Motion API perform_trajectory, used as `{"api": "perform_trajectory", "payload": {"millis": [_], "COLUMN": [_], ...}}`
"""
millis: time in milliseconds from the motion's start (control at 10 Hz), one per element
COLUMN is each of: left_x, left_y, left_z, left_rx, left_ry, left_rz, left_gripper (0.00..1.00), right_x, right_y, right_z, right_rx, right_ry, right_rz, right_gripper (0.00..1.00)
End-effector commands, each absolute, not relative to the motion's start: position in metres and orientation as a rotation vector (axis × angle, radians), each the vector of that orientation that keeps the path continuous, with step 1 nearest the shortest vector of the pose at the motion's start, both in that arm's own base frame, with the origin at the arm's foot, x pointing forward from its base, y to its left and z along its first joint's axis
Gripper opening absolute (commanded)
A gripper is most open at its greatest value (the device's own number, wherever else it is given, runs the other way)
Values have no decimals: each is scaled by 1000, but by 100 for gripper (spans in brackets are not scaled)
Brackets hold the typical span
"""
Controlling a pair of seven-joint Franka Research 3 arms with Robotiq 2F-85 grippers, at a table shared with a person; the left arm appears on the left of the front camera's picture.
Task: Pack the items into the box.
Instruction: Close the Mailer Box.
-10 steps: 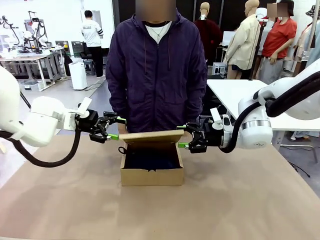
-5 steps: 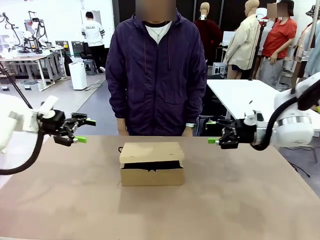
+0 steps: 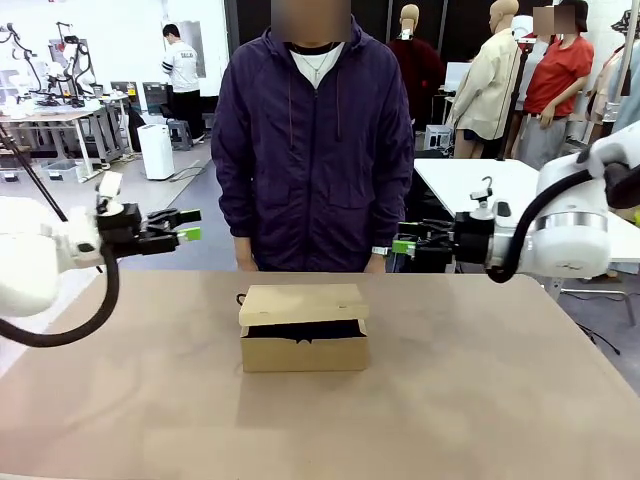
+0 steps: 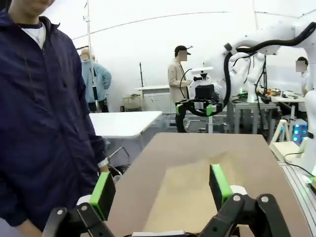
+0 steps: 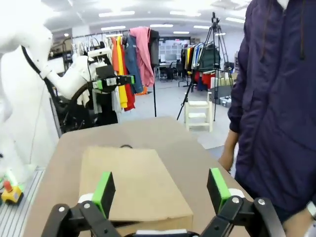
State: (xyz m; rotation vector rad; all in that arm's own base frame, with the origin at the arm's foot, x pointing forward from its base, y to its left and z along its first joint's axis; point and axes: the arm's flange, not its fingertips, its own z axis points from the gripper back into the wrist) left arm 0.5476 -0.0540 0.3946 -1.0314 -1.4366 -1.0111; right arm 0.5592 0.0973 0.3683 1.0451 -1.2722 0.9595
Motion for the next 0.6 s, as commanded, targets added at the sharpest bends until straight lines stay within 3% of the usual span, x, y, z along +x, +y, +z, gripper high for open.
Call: {"api": "perform_trajectory", "payload": {"millis": [0,300,500], "left_x": [564,588,596], "left_y": [-82,-125,-138], "left_z": [381,345,328], "left_rx": [-1027,-1169,-1156], "left_ry": [-1382,-1194,-1138], "left_rz": [-1165,-1304,-1295], "left_gripper": [100,100,100], "right_x": [581,589,582], "right_y": [125,173,193], "right_z": [359,334,321], "right_rx": [1081,1110,1089], "right_ry": [-1291,-1203,-1113], "right_rz": [938,1009,1105], "right_gripper": [100,100,100]}}
